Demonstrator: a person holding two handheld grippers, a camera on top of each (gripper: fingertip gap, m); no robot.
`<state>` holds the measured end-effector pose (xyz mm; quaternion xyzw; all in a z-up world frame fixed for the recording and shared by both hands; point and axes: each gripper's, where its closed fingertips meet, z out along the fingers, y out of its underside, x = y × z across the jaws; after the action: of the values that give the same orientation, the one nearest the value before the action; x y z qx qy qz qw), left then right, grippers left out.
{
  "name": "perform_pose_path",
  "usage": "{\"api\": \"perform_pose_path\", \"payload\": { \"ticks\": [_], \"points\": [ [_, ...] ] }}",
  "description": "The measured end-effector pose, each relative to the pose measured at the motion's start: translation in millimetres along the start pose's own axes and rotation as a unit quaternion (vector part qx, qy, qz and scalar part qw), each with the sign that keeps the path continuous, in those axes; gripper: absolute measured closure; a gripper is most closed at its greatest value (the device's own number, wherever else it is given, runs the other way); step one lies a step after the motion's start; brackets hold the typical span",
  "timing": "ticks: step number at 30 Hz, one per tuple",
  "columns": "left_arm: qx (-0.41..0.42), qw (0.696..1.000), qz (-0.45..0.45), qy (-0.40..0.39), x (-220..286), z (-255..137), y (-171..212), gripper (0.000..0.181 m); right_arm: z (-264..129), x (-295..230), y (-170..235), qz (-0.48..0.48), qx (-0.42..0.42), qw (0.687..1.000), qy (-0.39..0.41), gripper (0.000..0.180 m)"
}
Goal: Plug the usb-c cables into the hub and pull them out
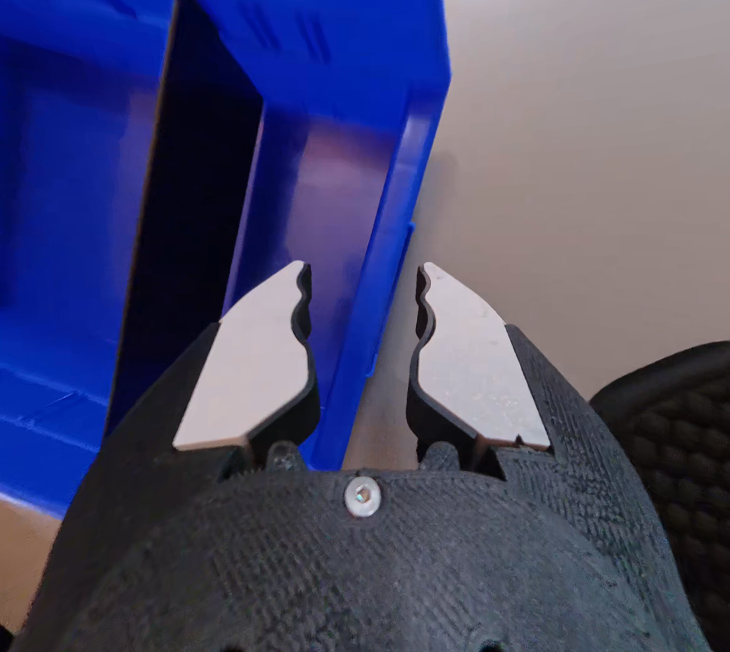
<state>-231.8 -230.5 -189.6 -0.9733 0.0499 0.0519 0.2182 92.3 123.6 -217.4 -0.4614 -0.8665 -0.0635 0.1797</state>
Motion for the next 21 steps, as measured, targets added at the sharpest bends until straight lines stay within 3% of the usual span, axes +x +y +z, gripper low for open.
{"api": "perform_pose_path", "payload": {
  "ticks": [4, 7, 13, 21],
  "points": [
    [-0.045, 0.997, 0.044, -0.038, -7, 22, 16, 0.128, 4, 6, -8, -0.022, -0.006, 0.999, 0.05, 0.15],
    [-0.049, 0.995, 0.079, -0.025, 5, 36, 11, 0.148, 3, 5, -10, -0.022, -0.003, 0.997, 0.067, 0.149],
    [-0.022, 0.988, 0.137, -0.06, 32, 47, -19, 0.152, -10, -30, -25, -0.064, 0.013, 0.993, 0.1, 0.149],
    [0.028, 0.955, 0.295, -0.018, 118, 66, -88, 0.151, -42, -111, -69, -0.138, 0.059, 0.979, 0.139, 0.147]
  ]
}}
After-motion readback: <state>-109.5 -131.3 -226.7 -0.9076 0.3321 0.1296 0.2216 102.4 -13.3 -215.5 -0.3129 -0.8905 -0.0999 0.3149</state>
